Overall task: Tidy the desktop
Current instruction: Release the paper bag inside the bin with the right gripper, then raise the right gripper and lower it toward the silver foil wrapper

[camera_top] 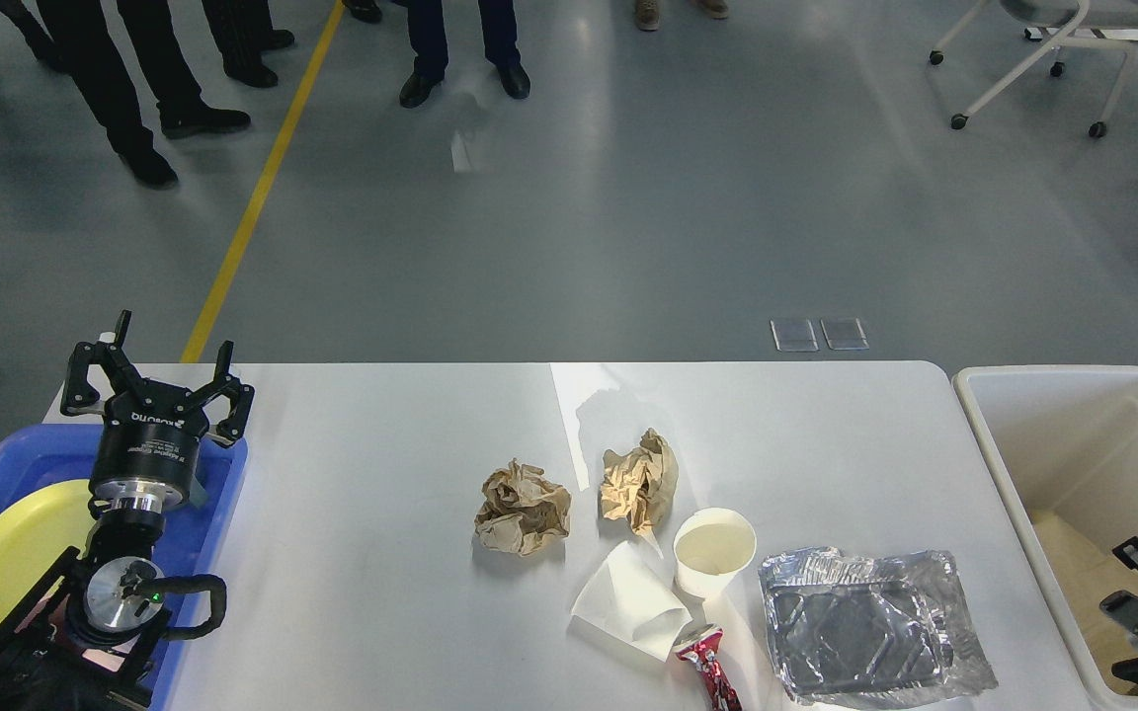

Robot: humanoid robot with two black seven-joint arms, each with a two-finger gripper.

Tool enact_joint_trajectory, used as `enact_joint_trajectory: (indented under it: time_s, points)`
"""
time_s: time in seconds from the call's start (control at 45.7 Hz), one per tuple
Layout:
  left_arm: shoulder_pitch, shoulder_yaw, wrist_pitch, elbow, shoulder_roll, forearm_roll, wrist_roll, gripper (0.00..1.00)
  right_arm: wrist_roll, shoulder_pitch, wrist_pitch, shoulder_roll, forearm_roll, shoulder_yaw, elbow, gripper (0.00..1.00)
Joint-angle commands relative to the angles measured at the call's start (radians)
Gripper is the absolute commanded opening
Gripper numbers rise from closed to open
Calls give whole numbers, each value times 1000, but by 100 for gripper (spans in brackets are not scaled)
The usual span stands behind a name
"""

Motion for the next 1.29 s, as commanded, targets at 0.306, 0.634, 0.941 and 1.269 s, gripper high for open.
enact_joint_trajectory:
  time_s: [0.306,0.634,0.941,1.269]
  points:
    - [1,0,0,0,0,0,-1,96,-3,230,197,-162,-260,-59,240,100]
    - [1,0,0,0,0,0,1,96,-11,703,609,-234,-416,-270,510,100]
    - [1,0,0,0,0,0,1,96,-14,1192,1042,-147,-259,-486,793,100]
    - [1,0,0,0,0,0,-1,96,-12,1525,1076,45,-83,-663,1124,100]
